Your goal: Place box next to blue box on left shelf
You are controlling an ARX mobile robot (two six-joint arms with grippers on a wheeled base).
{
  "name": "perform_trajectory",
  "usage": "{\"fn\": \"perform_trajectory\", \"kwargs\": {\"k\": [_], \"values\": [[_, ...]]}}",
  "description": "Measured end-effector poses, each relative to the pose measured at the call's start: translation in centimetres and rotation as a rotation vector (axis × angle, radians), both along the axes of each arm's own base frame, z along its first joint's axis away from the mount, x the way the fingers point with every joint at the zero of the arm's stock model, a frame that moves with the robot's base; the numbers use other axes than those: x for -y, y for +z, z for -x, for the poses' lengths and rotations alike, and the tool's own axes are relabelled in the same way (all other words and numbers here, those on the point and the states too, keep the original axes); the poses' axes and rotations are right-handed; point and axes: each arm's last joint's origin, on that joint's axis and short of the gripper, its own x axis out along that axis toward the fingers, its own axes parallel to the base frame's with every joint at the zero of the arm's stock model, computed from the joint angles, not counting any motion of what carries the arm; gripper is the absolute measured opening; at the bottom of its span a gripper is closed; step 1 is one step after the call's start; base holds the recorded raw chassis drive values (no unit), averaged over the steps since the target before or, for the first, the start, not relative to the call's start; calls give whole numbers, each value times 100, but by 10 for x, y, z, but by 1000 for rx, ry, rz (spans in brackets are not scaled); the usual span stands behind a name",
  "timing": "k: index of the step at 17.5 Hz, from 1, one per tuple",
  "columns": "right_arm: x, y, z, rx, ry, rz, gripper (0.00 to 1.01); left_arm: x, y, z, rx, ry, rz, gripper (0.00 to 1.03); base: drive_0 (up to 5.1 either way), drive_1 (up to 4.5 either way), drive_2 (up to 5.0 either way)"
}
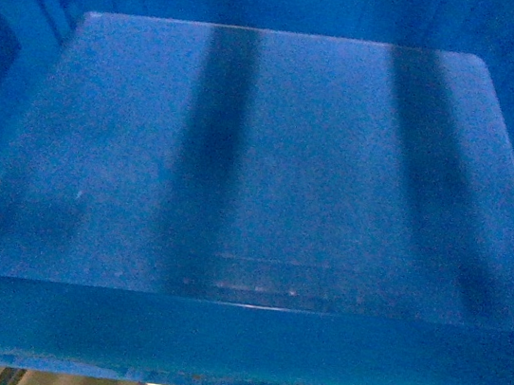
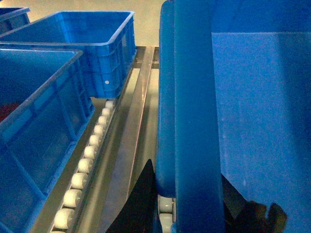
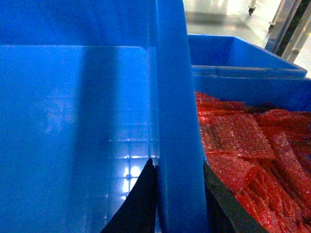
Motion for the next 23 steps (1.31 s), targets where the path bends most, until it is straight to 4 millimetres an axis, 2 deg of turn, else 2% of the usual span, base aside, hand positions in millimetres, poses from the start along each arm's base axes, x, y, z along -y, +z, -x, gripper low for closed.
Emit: {"fn": "perform_trajectory", "kwargs": {"k": [18, 20, 23], "values": [[0, 0, 0, 0, 0, 0, 17, 0, 0, 0, 0, 0, 0, 18, 0, 0, 0], [-5, 0, 0, 21, -54, 25, 17, 2, -3, 0, 71, 22, -31, 18, 0, 0, 0], [-7, 3, 0, 27, -102, 38, 16, 2, 3, -1, 143, 33, -50, 18, 0, 0, 0]]}}
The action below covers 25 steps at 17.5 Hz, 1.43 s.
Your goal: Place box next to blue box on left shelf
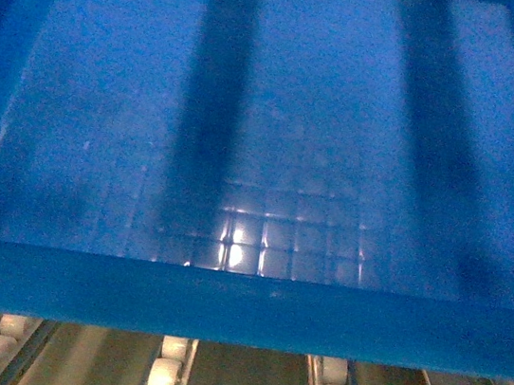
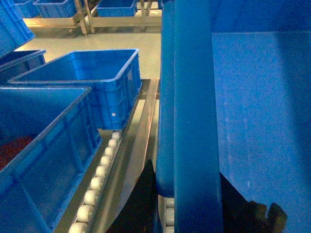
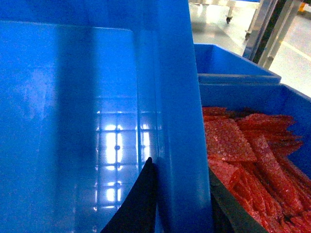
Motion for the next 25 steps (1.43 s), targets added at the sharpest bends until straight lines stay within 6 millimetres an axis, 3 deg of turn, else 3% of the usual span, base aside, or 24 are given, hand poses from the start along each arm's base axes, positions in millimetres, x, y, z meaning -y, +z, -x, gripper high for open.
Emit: {"fn": "perform_trajectory", "kwargs": {"k": [3, 7, 10, 13, 16, 19, 25], "values": [[-6, -2, -15, -125, 39, -26, 16, -10, -4, -13, -67, 15, -27, 18, 0, 0, 0], [-17, -8, -52, -195, 90, -108, 16, -30, 0, -44, -112, 38, -48, 18, 0, 0, 0], [-23, -15, -71, -259, 104, -128, 16, -40, -13, -66, -191, 39, -46, 17, 0, 0, 0], [-18, -19, -77, -284, 81, -125, 16, -42, -28, -79, -260, 15, -20, 17, 0, 0, 0], [-14, -17, -83, -308, 83, -141, 16, -42, -26, -89, -254, 8, -17, 17, 0, 0, 0], [-17, -35, -92, -411, 91, -181, 16, -45, -43, -97, -332, 14, -34, 17, 0, 0, 0], [-27, -39, -108, -466, 108, -216, 16, -56, -70, -115, -448, 49, -4, 17, 0, 0, 0]]}}
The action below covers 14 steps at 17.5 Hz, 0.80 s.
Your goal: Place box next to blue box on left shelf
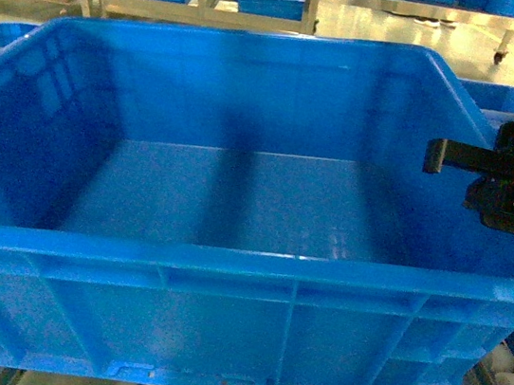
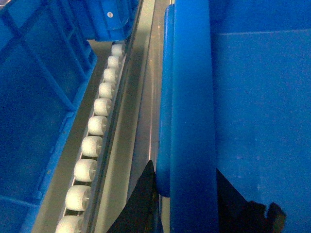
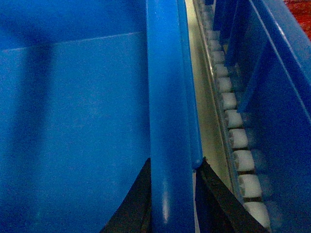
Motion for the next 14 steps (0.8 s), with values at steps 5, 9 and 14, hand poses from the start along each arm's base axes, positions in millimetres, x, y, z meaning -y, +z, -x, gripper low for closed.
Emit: {"fn": "perform_trajectory", "kwargs": {"k": [5, 9, 14], "values": [[-20, -9, 3, -67, 2, -33, 16, -17, -1, -10, -12, -25, -45, 17, 0, 0, 0], [-17, -6, 4, -38, -28, -37, 40, -16, 0, -9, -21, -40, -39, 39, 0, 0, 0], [-9, 53, 15, 366, -68, -105, 96, -21, 68, 10, 370, 46, -55, 95, 0, 0, 0]]}}
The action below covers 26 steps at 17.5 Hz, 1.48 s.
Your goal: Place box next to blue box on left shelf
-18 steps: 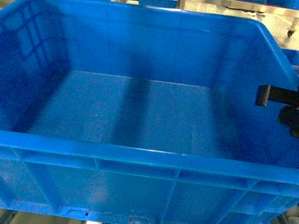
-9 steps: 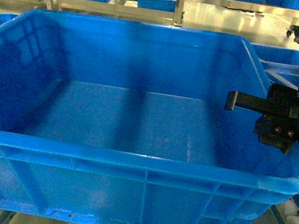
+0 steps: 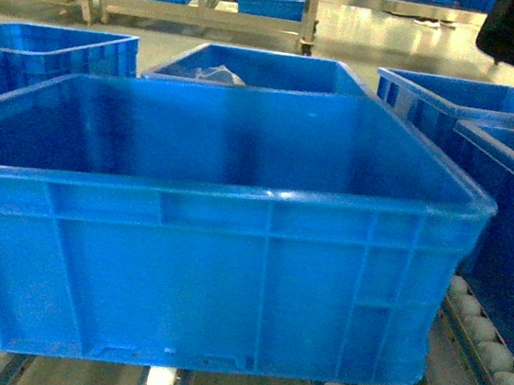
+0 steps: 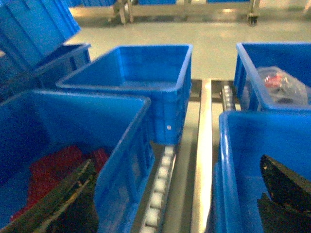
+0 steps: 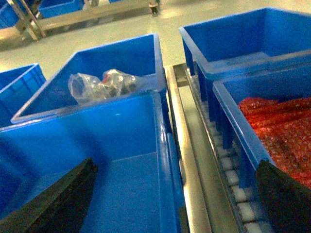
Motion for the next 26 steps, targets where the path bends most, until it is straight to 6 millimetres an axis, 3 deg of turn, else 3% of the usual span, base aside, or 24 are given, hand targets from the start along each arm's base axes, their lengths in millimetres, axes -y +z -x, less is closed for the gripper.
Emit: {"fn": "perform_trajectory", "kwargs": {"k": [1, 3, 7, 9, 11, 16, 17, 23, 26], "values": [[1, 2, 4, 11, 3, 22, 99, 1, 9, 4, 36, 0, 0, 99, 0, 0, 0], [2, -8, 11, -4, 1, 74, 98, 5, 6, 14, 46, -16, 4, 98, 0, 0, 0], [8, 4, 32, 67, -74, 140, 98, 13, 15, 40, 123, -18, -11, 98, 0, 0, 0], [11, 2, 33, 69, -107, 193, 98, 13, 15, 42, 136, -35, -10, 97, 0, 0, 0], [30, -13, 52, 247, 29, 196, 73, 19, -2, 63, 195, -216, 30, 71, 0, 0, 0], [69, -47, 99, 257, 43, 235, 9, 36, -39, 106, 180, -227, 49, 7, 0, 0, 0], [75, -52, 107, 255, 39, 241, 2, 45, -45, 114, 178, -250, 54, 1, 0, 0, 0], [97, -69, 138, 254, 45, 240, 1, 44, -63, 145, 176, -239, 54, 1, 0, 0, 0], [98, -73, 149, 267, 46, 240, 1, 44, -67, 155, 180, -239, 53, 1, 0, 0, 0]]}}
